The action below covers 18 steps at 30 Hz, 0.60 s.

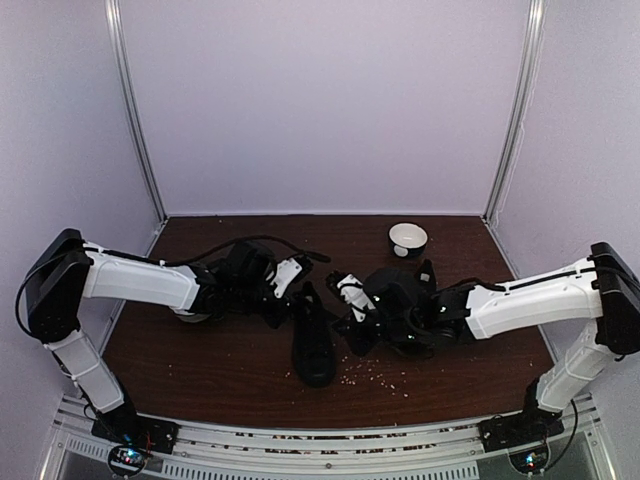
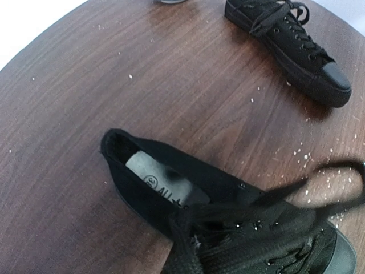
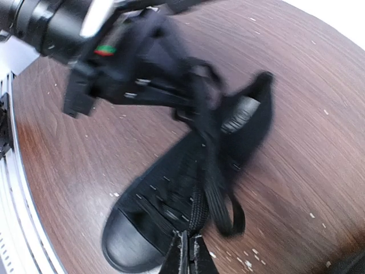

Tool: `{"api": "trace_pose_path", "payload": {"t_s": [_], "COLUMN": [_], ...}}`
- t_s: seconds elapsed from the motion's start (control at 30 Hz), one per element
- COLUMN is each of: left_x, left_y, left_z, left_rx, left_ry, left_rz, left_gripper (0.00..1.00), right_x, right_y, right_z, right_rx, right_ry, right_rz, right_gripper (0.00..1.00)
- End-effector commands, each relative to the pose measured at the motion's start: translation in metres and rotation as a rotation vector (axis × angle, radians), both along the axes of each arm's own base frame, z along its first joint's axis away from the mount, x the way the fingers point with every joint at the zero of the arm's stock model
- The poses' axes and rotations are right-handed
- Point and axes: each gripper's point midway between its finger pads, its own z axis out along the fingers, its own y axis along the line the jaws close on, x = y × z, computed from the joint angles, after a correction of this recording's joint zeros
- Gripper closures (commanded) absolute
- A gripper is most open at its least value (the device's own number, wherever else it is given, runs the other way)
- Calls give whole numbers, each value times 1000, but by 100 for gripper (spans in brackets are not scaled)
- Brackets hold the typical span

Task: Tie the shoes
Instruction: Tie the crossed shoelace on the shoe.

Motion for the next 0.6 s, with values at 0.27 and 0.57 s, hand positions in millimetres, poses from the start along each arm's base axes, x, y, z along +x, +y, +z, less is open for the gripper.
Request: {"api": "trace_pose_path", "payload": {"t_s": [0.27, 0.57], "left_x": [-27, -21], "left_y": [-5, -23], "left_z": [11, 31], "left_rx": [75, 70], "left_ry": [-27, -46], "left_rz": [-157, -146], "left_gripper": [100, 100], "right_x": [4, 20], "right_y": [-21, -36], "right_z": [-5, -7], "right_rx": [105, 137], "right_ry": [109, 154], "right_rz": [70, 67], "right_gripper": [100, 100]}}
